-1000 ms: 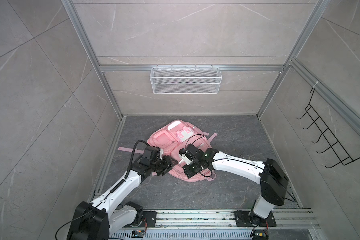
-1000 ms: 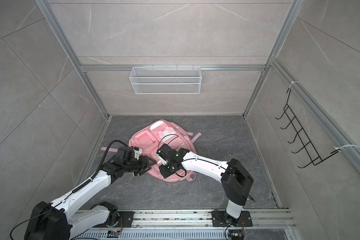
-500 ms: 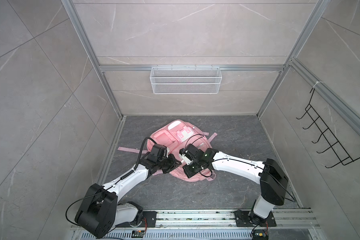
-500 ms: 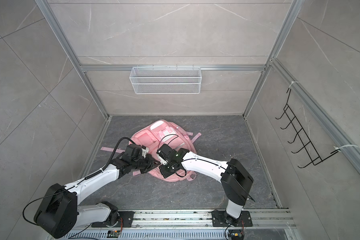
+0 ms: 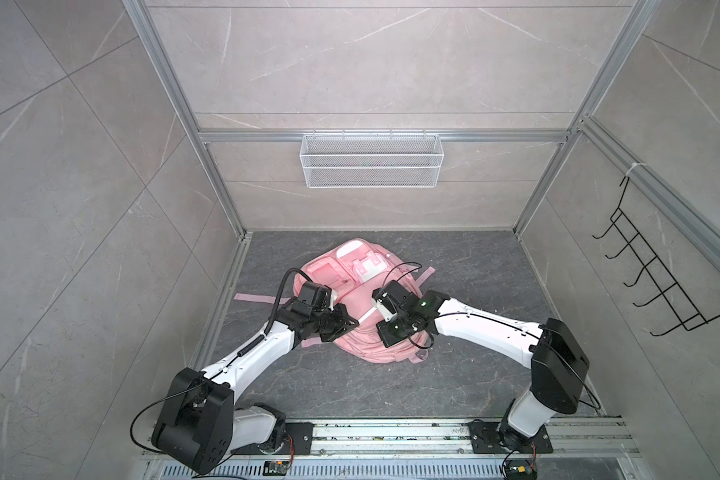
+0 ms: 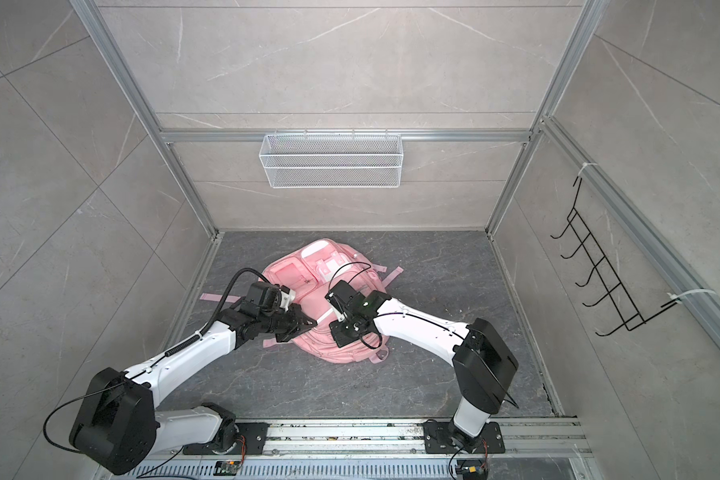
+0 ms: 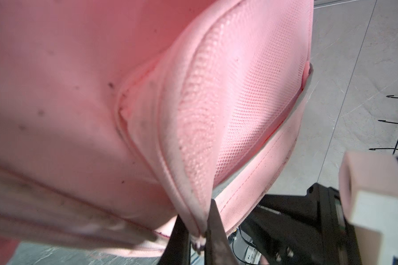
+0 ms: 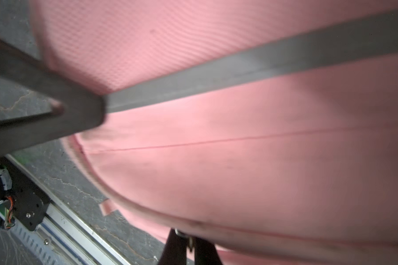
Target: Pack the student bag
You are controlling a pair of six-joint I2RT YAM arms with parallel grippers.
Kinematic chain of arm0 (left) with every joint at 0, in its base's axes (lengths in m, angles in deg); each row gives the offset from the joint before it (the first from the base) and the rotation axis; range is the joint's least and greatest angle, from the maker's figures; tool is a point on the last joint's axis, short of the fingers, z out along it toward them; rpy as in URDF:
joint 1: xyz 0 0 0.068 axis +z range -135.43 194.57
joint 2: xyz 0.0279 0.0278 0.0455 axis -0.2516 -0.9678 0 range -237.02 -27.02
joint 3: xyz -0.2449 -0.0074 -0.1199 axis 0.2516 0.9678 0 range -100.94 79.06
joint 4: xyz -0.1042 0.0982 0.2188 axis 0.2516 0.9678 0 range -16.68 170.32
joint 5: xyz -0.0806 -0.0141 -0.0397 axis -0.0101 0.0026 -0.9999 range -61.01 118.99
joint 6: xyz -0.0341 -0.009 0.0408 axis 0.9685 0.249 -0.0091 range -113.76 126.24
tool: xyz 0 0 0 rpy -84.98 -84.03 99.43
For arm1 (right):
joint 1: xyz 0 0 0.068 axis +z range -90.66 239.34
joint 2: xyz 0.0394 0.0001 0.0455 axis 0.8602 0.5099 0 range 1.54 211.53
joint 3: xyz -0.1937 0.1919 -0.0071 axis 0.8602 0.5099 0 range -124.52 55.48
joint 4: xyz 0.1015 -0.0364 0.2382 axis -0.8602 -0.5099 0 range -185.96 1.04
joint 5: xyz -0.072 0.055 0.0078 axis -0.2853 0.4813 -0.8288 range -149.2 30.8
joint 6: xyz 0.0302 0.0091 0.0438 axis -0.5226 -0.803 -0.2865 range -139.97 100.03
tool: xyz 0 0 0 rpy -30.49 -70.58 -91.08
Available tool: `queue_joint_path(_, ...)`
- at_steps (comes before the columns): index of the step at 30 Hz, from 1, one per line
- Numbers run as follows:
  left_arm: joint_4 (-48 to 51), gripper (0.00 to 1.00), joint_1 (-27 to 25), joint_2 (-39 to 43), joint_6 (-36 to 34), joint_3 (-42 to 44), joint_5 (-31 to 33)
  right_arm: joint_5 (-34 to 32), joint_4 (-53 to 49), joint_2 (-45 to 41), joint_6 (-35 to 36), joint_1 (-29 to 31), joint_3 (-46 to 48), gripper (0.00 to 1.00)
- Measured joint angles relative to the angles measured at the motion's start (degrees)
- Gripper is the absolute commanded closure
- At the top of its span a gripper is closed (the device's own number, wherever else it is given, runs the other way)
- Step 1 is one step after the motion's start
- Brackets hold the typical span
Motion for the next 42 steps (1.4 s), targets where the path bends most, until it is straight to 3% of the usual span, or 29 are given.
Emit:
queue_joint_path(14, 8.5, 1.0, 7.3, 6.7, -9.9, 1.2, -3.0, 0.2, -3.2, -1.6, 6.3, -12.9, 0.0, 1.0)
queue_joint_path(21, 12.4, 1.0, 9.9, 6.2, -17.0, -1.0, -7.0, 2.1, -2.5, -1.6, 11.6, -14.6, -0.2, 1.0)
queue_joint_path(29, 14.7, 1.0, 11.7, 2.5, -25.5, -2.4, -12.3, -0.1, -2.8, 1.2, 23.3, -15.6, -4.0, 1.0)
queue_joint_path(42, 14.8, 1.0, 12.3, -0.3, -28.5, -3.7, -15.4, -3.6, -7.0, 11.0, 37.0, -16.2, -16.3, 1.0)
